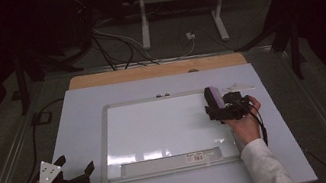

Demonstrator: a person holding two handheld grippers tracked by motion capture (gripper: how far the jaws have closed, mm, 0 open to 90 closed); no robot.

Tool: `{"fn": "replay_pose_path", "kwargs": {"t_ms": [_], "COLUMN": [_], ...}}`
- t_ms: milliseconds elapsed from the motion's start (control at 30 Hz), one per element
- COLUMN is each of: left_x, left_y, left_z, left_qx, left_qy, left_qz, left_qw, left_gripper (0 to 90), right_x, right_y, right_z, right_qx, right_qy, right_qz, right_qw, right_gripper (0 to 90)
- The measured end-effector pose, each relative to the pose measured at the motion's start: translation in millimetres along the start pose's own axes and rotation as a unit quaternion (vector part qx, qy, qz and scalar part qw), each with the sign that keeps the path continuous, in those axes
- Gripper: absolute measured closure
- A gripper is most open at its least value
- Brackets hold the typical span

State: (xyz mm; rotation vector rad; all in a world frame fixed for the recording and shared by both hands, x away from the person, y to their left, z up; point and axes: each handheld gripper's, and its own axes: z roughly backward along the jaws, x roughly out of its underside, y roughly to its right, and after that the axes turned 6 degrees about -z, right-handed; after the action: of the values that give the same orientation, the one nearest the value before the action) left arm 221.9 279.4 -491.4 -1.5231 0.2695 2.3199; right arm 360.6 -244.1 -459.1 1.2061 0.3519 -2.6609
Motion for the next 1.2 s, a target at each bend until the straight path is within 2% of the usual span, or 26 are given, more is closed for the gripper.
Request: {"fn": "replay_pose_path", "kwargs": {"t_ms": [133,233,267,333,500,667,900,1067,1200], "left_x": [-1.6,-3.5,-4.0,-5.3,-8.7,-10.7,-10.6,-10.0,-9.0], "left_y": [0.6,1.0,1.0,1.3,2.7,4.0,4.3,3.7,3.1], "left_z": [1.0,2.5,3.2,4.1,7.0,9.1,10.7,13.5,13.5], "left_qx": [0.001,0.003,0.004,0.005,0.006,0.009,0.016,0.017,0.016], "left_qy": [0.004,0.012,0.015,0.019,0.033,0.044,0.05,0.055,0.053], "left_qz": [0.0,0.002,0.003,0.003,0.004,0.003,0.007,0.008,0.009], "left_qw": [1.0,0.9999,0.9999,0.9998,0.9994,0.999,0.9986,0.9983,0.9984], "left_gripper": [1.2,1.2,1.2,1.2,1.2,1.2,1.1,1.1,1.1], "right_x": [7.4,20.1,24.6,34.6,59.8,80.9,97.1,106.0,105.8], "right_y": [8.9,15.0,16.9,21.2,30.1,33.9,38.9,44.1,44.8], "right_z": [20.6,35.8,40.5,49.3,64.2,74.1,88.4,92.7,96.1], "right_qx": [-0.024,-0.046,-0.047,-0.063,-0.08,-0.087,-0.094,-0.089,-0.087], "right_qy": [0.04,0.088,0.097,0.114,0.127,0.136,0.161,0.165,0.174], "right_qz": [0.029,0.057,0.063,0.068,0.056,0.059,0.052,0.05,0.054], "right_qw": [0.9985,0.9934,0.9922,0.9892,0.9872,0.9851,0.981,0.9811,0.9794], "right_gripper": [0.2,0.2,0.2,0.2,0.2,0.2,0.2,0.2,0.2]}}
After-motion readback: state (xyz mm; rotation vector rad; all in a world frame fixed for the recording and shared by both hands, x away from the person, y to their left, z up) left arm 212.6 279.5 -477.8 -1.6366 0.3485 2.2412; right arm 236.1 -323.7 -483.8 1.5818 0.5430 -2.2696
